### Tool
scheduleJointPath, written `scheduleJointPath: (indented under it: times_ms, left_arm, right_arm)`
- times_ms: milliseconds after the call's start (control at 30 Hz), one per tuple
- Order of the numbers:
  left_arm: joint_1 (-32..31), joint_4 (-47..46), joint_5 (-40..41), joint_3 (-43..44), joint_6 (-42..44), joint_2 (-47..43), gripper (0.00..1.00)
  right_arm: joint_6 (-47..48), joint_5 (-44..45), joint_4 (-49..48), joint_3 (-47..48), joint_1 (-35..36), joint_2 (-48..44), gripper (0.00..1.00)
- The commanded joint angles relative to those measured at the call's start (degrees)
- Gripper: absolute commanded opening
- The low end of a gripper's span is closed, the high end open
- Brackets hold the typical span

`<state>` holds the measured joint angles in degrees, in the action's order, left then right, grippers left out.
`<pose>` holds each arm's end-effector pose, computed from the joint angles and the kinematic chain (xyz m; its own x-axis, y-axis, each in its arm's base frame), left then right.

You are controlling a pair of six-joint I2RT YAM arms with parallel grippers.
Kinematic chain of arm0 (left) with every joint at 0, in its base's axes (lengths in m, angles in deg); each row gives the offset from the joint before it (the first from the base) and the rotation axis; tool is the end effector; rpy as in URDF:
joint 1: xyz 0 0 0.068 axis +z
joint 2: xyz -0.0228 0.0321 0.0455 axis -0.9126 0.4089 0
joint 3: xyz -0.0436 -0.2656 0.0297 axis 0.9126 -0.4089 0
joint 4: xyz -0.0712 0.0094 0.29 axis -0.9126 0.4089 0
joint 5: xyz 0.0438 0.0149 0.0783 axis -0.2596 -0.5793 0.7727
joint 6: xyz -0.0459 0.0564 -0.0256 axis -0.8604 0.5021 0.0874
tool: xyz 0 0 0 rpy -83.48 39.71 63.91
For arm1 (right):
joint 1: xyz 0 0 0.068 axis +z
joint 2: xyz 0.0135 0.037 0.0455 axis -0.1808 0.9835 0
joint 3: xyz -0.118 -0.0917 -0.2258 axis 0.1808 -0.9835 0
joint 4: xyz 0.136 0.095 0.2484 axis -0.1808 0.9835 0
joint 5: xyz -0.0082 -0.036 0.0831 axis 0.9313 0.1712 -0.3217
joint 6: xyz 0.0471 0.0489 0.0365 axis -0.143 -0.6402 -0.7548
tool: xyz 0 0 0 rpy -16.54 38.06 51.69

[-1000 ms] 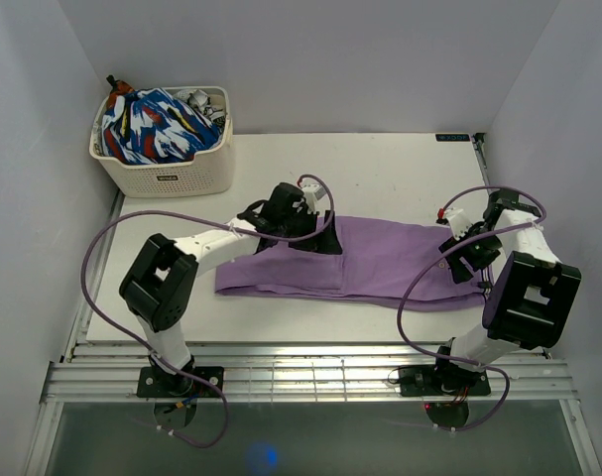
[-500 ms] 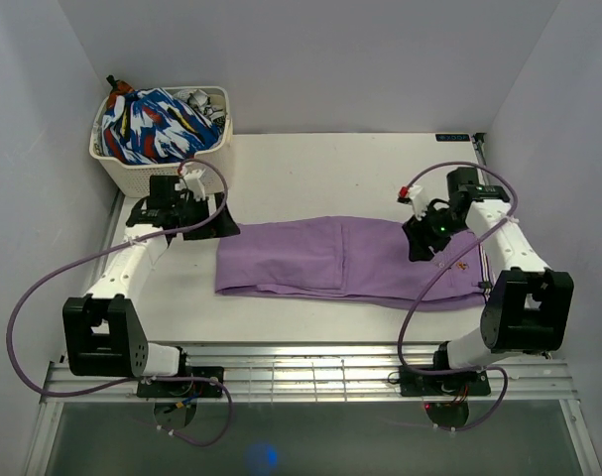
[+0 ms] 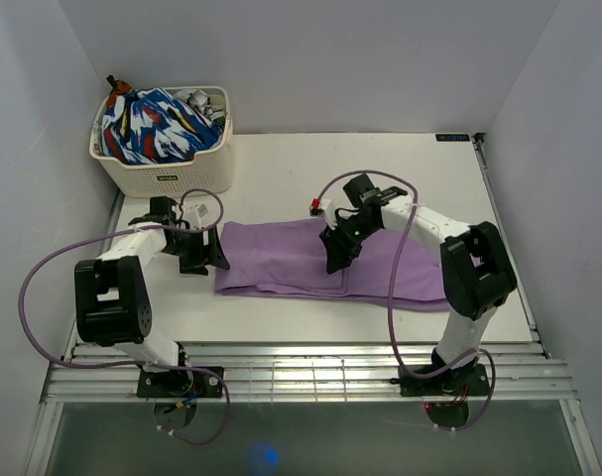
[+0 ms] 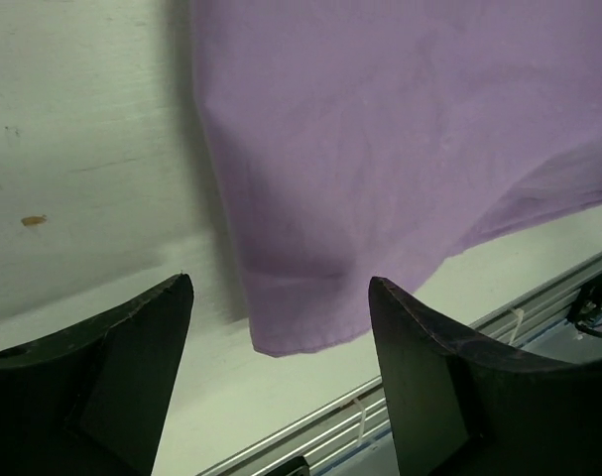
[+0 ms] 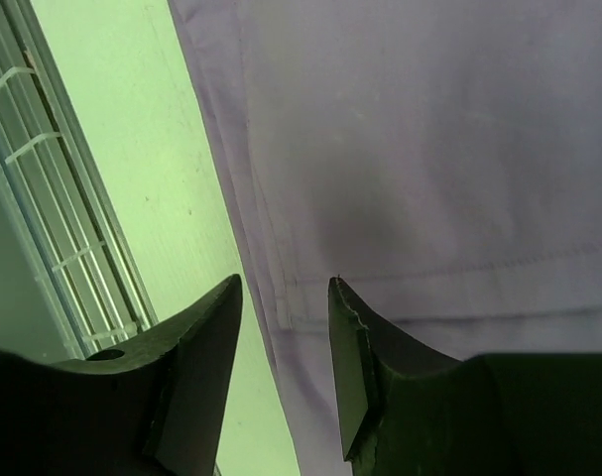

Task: Fold and stack the trousers
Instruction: Fold the trousers

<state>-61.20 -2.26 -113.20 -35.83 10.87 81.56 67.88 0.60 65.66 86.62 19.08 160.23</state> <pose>0.3119 -0.0085 0.1339 -0.9660 -0.0804 -0.2457 0.0556 0.8635 -0.5012 0.3261 0.2293 0.1786 -0.4482 -0.6758 -0.5852 -0.8934 0.3154 0.3199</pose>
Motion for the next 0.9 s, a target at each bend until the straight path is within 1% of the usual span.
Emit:
scheduleJointPath:
  times_ms: [0,33,100,133,233,267,333,367,400,500,533,567,600,633,667,700,733,800,833,867]
  left_arm:
    - [0.08,-2.85,3.08,-1.4,-1.93,3.5,0.82]
    - [0.08,-3.11,2.12,-1.49,-2.18,4.29,0.83]
    - [0.08,-3.2,1.41,-1.31,-2.1,6.4,0.83]
    - [0.08,-3.29,1.49,-1.23,-2.01,6.93,0.82]
    - [0.08,-3.38,3.86,-1.31,-1.4,8.52,0.76]
    - [0.08,-3.12,7.17,-1.23,-1.22,8.87,0.66]
    - [0.08,-2.07,10.36,-1.23,-0.08,9.22,0.56]
    - [0.17,-1.62,13.33,-1.05,1.92,9.05,0.44]
    - [0.25,-0.58,14.58,-0.88,2.81,8.96,0.38]
    - [0.34,1.36,17.74,0.44,6.33,6.86,0.17]
    - [0.34,1.72,18.45,1.05,6.86,5.46,0.17]
    - [0.34,1.98,18.89,1.67,8.0,4.92,0.19]
    - [0.43,2.85,17.42,3.24,8.62,4.48,0.26]
    - [0.43,3.47,15.23,4.13,9.23,3.87,0.31]
    - [0.52,4.09,11.9,4.83,10.2,2.03,0.37]
    - [0.43,4.88,3.51,5.8,11.68,0.62,0.48]
    - [0.52,5.32,-1.44,6.24,12.13,-0.87,0.51]
    - [0.43,4.72,-10.24,5.81,12.4,-5.79,0.55]
    - [0.43,4.19,-17.42,5.46,12.32,-7.11,0.56]
    - [0.08,2.79,-20.27,4.93,11.97,-8.87,0.57]
  right_arm:
    - [-5.25,0.48,-3.53,1.2,3.62,4.27,0.46]
    - [-5.42,2.93,-3.53,0.15,4.25,5.41,0.44]
    - [-5.16,4.8,-2.48,-1.17,5.39,8.66,0.41]
    - [-5.08,6.72,-2.13,-1.88,5.48,9.46,0.38]
    - [-4.55,9.8,-1.16,-4.78,5.48,9.82,0.37]
    - [-4.02,10.25,-0.98,-5.65,5.48,8.51,0.37]
    - [-3.15,10.52,0.86,-5.49,5.48,7.1,0.37]
    - [-1.92,10.52,2.0,-4.96,5.57,5.96,0.37]
    - [-1.21,10.43,4.45,-3.31,5.49,5.34,0.37]
    - [0.63,12.79,6.66,-0.14,5.48,3.4,0.37]
    - [1.42,13.93,8.41,0.92,5.48,3.14,0.37]
    - [2.04,13.86,9.64,2.15,5.48,3.14,0.37]
    - [2.74,13.42,10.61,3.38,5.48,2.96,0.38]
    - [3.01,10.98,11.06,5.13,5.48,2.61,0.4]
    - [2.84,10.0,10.54,5.67,5.48,1.48,0.41]
    - [2.14,9.03,9.66,6.2,5.66,1.12,0.42]
    - [1.18,6.15,9.13,7.59,5.57,0.94,0.43]
    - [-0.58,3.94,7.12,8.75,5.57,1.2,0.43]
    - [-2.42,1.4,6.15,9.19,5.57,1.81,0.43]
    - [-3.74,0.25,3.79,9.28,5.66,2.25,0.43]
